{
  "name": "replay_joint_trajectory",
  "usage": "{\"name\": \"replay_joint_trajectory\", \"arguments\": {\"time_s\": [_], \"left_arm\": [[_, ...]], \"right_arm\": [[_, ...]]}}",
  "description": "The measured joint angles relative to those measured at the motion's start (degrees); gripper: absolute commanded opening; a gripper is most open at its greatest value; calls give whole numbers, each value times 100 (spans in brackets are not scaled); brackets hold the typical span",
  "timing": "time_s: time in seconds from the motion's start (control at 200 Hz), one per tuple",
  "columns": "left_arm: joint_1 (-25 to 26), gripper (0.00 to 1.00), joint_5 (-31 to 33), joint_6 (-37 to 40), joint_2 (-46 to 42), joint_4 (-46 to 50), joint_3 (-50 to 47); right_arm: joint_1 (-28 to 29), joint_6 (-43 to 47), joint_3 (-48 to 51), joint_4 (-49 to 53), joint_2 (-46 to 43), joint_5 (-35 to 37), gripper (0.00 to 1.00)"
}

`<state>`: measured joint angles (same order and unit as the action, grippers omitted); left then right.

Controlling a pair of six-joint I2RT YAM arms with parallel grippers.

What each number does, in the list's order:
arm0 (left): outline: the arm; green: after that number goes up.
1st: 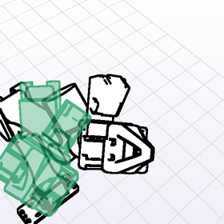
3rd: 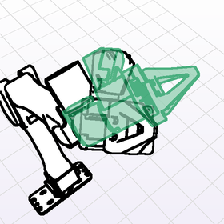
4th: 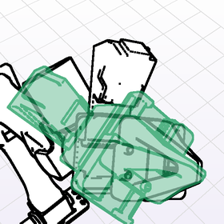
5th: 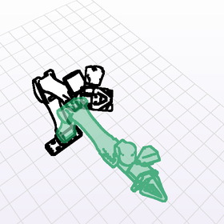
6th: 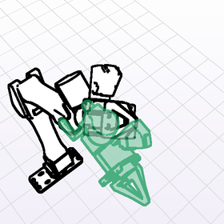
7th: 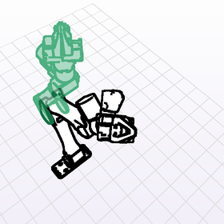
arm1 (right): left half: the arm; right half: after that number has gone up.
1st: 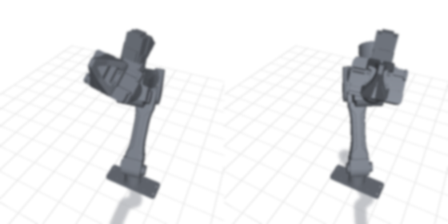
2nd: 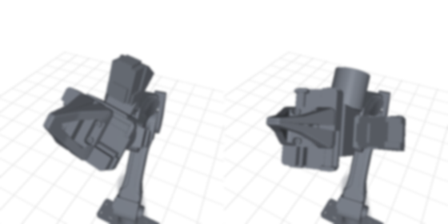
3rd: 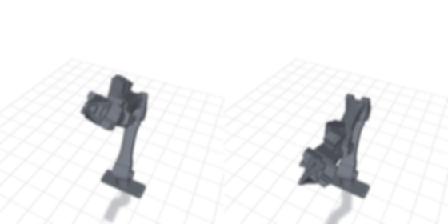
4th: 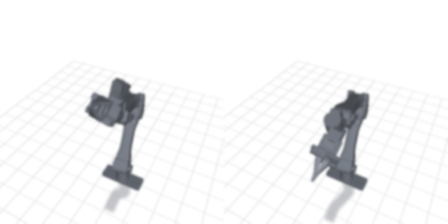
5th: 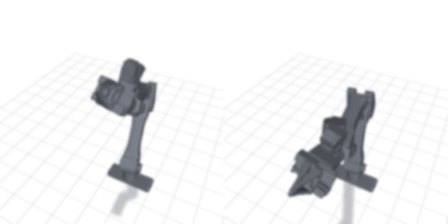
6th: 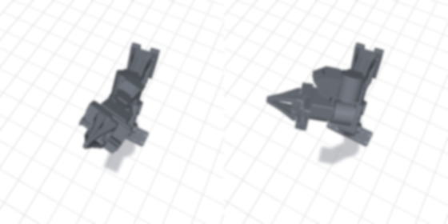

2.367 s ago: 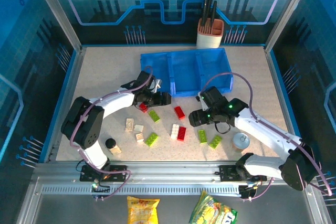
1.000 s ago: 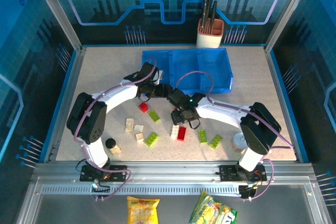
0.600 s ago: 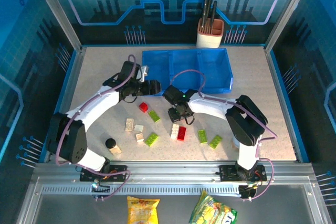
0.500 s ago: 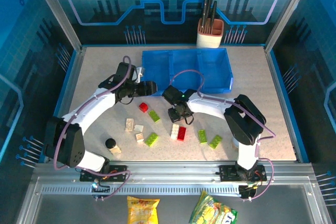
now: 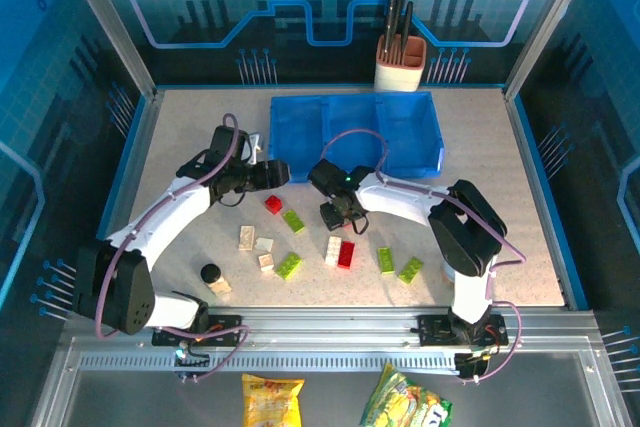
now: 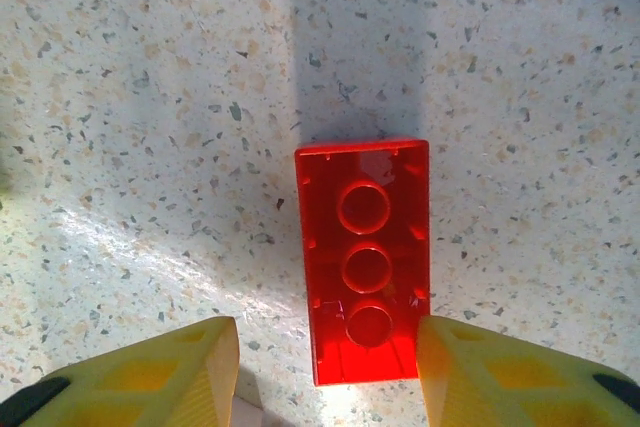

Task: Sort the legos into containers by color
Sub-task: Pick up the lego from the center of the table.

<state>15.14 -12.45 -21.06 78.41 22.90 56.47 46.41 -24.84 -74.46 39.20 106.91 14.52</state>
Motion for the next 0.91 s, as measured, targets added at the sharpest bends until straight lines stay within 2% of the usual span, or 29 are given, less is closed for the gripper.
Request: {"name": "replay_joint_trajectory", "arguments": {"time_s": [0.305,0.5,0.905], "left_arm": [[-9,74,2,-2,-26,0,-33],[-17,74,20,-2,-146,50,-105],[-35,75,26,-2,-216,87,-157]], "right_arm": [[-337,319,-26,15,4,-129,53],[-345,442,-26,-52,216,-323,51],[-345,501,-24,-116,369,-450,37]]}}
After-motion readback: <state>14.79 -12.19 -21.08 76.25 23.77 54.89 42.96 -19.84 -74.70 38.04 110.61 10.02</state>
